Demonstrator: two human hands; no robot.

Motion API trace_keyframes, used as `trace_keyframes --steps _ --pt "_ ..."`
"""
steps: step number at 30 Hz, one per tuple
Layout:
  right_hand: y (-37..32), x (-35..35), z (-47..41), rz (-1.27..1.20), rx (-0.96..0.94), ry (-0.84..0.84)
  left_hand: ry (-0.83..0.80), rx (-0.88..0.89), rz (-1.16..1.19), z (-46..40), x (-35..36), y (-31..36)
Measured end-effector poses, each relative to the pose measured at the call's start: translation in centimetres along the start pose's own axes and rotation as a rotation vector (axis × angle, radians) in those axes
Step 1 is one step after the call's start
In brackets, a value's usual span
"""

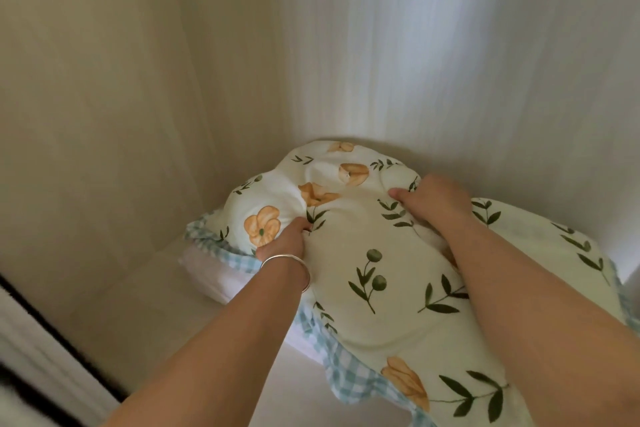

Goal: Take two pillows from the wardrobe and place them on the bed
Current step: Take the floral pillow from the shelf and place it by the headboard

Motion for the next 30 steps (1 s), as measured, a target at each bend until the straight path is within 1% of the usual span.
trace_keyframes --steps 3,8,10,12,16,19,21,23,25,27,30 --pt "0.3 -1.0 1.6 -0.078 0.030 0.018 -0.015 0.046 -0.071 0.7 -0.9 1.4" --pt "1.7 -2.6 4.8 -0.249 0.097 0.051 -0.086 0.182 -0.186 2.0 -1.4 4.9" --pt "2.1 -3.0 6.2 -0.313 0.113 0.057 -0.124 0.210 -0.191 2.7 -1.5 5.6" --pt "2.4 -3.4 7.4 -0.405 0.117 0.042 -0.183 0.205 -0.140 3.3 -1.6 5.7" --pt "3.1 -4.3 9.3 -0.675 0.101 -0.053 -0.314 0.243 -0.022 5.0 -2.0 6.1" --pt "3.5 -5.9 10.9 -0.790 0.066 -0.115 -0.402 0.301 0.035 7.5 -2.2 7.0" --pt "3.8 -6.5 12.2 -0.829 0.057 -0.211 -0.434 0.368 0.054 9.8 -2.4 8.2" --pt "3.7 -7.1 13.5 -0.864 0.020 -0.350 -0.465 0.438 0.079 12.0 -2.7 9.1" --pt "3.2 -8.0 14.7 -0.899 -0.066 -0.434 -0.451 0.481 0.079 14.1 -3.5 9.5" --pt "1.5 -9.0 15.9 -0.977 -0.201 -0.466 -0.452 0.516 0.022 16.2 -4.3 10.0" --pt "-0.7 -9.7 17.8 -1.070 -0.283 -0.486 -0.397 0.496 -0.193 17.5 -5.6 10.8"
Point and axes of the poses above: each hand's wrist, its own z-axis away from the middle knuckle, its own x-axis out of the palm, y = z × x, the point moved 10 cm from there along -z, towards the middle knuckle, and after that the axes turned 9 degrees about -y, right-handed, at the moved point
